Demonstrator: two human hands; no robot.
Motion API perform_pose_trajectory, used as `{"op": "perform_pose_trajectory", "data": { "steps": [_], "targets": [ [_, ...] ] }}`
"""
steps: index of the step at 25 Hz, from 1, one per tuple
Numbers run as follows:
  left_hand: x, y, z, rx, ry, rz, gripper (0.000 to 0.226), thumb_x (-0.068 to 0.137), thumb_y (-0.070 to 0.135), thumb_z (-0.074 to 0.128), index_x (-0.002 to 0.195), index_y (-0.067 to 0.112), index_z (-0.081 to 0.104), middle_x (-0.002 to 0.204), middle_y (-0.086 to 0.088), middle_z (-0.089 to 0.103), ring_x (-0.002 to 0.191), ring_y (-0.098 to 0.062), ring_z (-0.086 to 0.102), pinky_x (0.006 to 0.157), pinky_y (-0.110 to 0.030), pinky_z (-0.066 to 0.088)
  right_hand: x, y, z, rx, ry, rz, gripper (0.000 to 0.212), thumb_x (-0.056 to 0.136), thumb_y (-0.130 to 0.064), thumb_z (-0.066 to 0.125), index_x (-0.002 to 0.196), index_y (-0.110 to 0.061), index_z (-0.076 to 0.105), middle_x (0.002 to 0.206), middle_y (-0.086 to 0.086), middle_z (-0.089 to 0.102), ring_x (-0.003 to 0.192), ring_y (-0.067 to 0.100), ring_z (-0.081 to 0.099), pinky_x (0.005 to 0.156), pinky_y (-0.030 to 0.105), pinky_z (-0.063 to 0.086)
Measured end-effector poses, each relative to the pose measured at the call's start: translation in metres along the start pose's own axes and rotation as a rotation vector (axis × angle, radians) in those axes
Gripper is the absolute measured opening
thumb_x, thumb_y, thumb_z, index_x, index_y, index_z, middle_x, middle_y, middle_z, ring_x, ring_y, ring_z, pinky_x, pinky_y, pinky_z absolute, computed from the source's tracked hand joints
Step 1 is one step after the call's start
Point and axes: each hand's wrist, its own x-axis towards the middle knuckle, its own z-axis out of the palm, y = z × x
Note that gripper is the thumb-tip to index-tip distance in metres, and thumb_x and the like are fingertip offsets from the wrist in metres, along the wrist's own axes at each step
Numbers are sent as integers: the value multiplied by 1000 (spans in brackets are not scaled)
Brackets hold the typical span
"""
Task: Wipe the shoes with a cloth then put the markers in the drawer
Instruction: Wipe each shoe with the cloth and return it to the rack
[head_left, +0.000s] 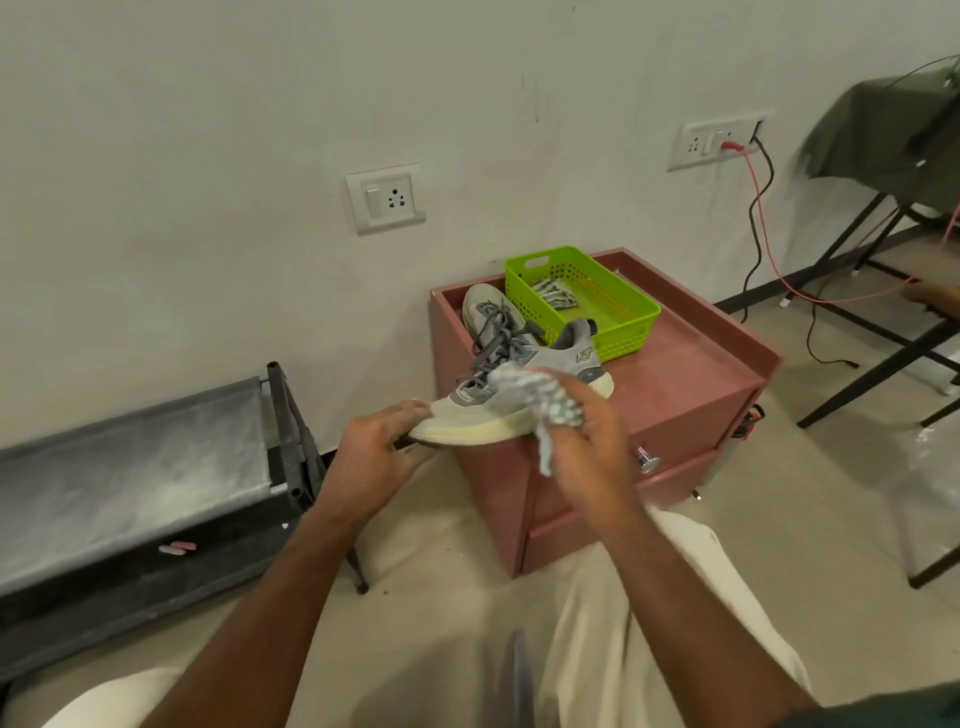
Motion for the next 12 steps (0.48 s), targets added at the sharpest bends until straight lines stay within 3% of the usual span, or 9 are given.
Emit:
{"op": "perform_pose_trajectory", "data": {
  "steps": [2,3,4,6,7,9,11,12],
  "targets": [
    [-3,-7,-3,9,-25,-16,44,69,11,92,110,2,77,114,-7,75,105,-9,69,99,-9,45,23,7,-35,-237,327,-30,38,83,-13,55,117,-20,70,107,-7,72,96,8,65,87,32,54],
    [-5,-9,-4,39,-36,-16,45,71,13,91,112,2,76,117,-8,75,108,-14,69,101,-14,47,30,11,-47,-384,354,-53,43,84,-6,56,121,-23,69,112,-8,69,100,10,64,90,26,52],
    [-5,-10,-4,81,-47,0,45,72,16,90,113,3,76,119,-8,74,112,-16,69,103,-20,48,35,12,-49,-500,273,-58,50,83,1,55,123,-26,68,117,-8,68,104,13,64,92,22,50],
    [-5,-9,-2,160,-52,52,45,76,20,88,115,5,75,121,-7,73,115,-19,68,102,-26,48,33,12,-32,-736,-65,-60,54,81,6,54,124,-23,68,126,1,66,114,24,61,98,32,49],
    [-4,-6,-2,197,-46,90,42,77,21,87,114,5,75,121,-7,73,115,-21,68,101,-27,48,26,12,-18,-865,-197,-104,48,80,3,55,121,-17,69,125,6,66,117,28,60,100,37,48],
    [-1,1,1,282,-33,207,35,81,23,79,111,4,74,118,-9,73,114,-23,67,97,-29,49,14,9,4,-1075,-360,-250,33,77,-6,53,104,-14,71,109,8,70,107,30,62,90,37,49],
    [-1,3,0,332,-42,283,31,82,21,74,108,3,75,116,-11,74,114,-26,67,94,-35,54,2,4,16,-984,-431,-235,33,72,-9,51,98,-19,69,100,2,71,98,25,64,81,34,47],
    [-2,2,0,345,-52,294,30,81,15,78,108,2,75,116,-12,74,114,-28,68,91,-36,58,0,4,17,-802,-471,-125,39,71,-8,51,101,-21,72,100,-3,73,97,18,66,82,32,49]
  ]
}}
